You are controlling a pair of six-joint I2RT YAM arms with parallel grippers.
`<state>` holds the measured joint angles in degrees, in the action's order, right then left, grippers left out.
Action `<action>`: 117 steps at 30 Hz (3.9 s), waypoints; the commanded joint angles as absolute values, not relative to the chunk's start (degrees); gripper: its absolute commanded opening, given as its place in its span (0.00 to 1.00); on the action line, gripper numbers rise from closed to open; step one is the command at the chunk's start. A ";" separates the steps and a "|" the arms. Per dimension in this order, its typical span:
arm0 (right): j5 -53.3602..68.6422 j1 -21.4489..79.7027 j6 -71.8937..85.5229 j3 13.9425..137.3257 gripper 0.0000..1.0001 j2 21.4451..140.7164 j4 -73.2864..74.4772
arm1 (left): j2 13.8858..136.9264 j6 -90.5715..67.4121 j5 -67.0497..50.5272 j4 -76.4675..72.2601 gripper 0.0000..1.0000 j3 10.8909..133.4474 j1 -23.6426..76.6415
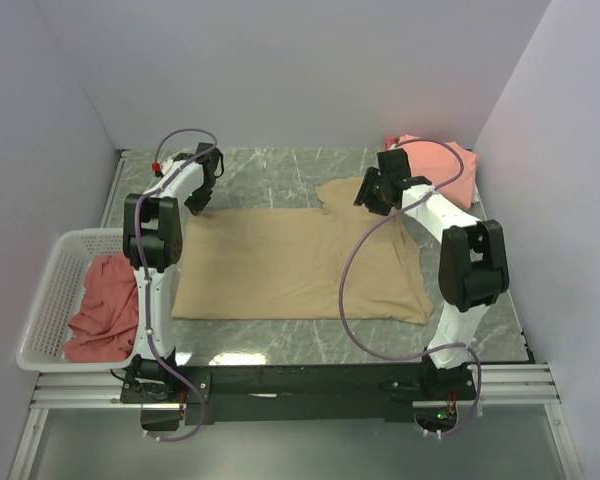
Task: Fold and stack the t-shirts
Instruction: Fold the tshirt
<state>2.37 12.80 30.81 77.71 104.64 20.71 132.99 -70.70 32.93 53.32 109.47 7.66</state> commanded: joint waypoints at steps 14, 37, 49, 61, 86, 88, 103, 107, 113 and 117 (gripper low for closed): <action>-6.59 7.83 21.18 109.15 0.55 128.31 34.79 | 126.48 -66.36 28.65 46.06 0.01 100.72 6.86; -5.01 5.89 18.55 124.37 0.47 140.72 45.62 | 124.89 -65.30 27.16 45.00 0.01 99.93 6.24; -4.74 5.89 19.07 119.62 0.14 137.29 41.31 | 124.54 -64.78 26.46 44.91 0.01 100.37 5.89; -8.25 5.89 20.92 107.76 0.00 124.20 31.91 | 122.43 -62.84 25.14 42.89 0.01 99.76 5.27; -11.78 5.98 25.66 80.25 0.00 97.84 25.49 | 112.33 -60.91 20.75 37.62 0.01 89.57 2.81; -11.52 5.98 26.10 77.44 0.00 95.90 25.14 | 110.66 -60.91 20.22 36.48 0.01 87.37 2.55; -9.14 6.15 29.44 55.64 0.00 77.62 21.62 | 101.00 -60.82 16.17 30.85 0.01 75.15 2.02; -9.14 6.24 29.71 52.74 0.00 74.37 21.71 | 98.62 -61.26 15.56 30.15 0.01 72.78 2.02; -8.00 6.33 30.94 48.79 0.00 70.24 21.27 | 95.10 -61.70 15.56 28.92 0.01 67.86 1.93; -8.26 6.33 31.11 48.08 0.00 68.29 21.97 | 93.52 -61.88 15.47 28.48 0.01 66.36 1.93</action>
<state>-7.42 6.20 30.44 48.34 71.20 23.31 96.73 -61.36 15.77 30.50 67.18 2.22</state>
